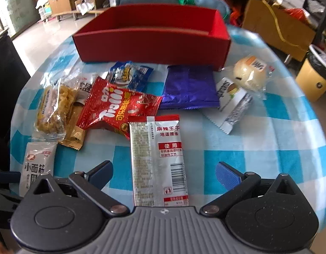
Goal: Organize snacks
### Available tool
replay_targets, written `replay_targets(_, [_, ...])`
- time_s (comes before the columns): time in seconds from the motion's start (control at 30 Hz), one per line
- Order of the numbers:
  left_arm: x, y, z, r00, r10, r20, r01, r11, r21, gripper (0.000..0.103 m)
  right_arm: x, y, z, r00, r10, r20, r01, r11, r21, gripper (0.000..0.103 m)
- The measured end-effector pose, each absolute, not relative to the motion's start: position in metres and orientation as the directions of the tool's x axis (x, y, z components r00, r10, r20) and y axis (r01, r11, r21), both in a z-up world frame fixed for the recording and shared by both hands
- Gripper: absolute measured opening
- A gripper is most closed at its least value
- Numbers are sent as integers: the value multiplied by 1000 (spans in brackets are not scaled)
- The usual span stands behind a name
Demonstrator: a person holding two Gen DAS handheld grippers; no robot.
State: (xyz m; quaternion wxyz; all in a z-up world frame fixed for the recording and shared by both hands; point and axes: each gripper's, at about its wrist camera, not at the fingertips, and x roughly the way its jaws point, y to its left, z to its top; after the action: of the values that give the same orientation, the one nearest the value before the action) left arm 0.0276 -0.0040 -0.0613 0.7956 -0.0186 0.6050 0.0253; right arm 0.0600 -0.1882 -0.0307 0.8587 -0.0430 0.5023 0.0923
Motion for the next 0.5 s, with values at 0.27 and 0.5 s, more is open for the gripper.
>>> replay_targets(0.27, [28, 1, -68, 254, 12, -967, -85, 996, -10, 103, 73, -179, -49, 415, 139, -899, -262, 965, 28, 99])
replay_targets(0.5, [32, 14, -73, 228, -31, -973, -123, 991, -60, 103, 78, -175, -55, 415, 136, -900, -282, 959, 15, 100])
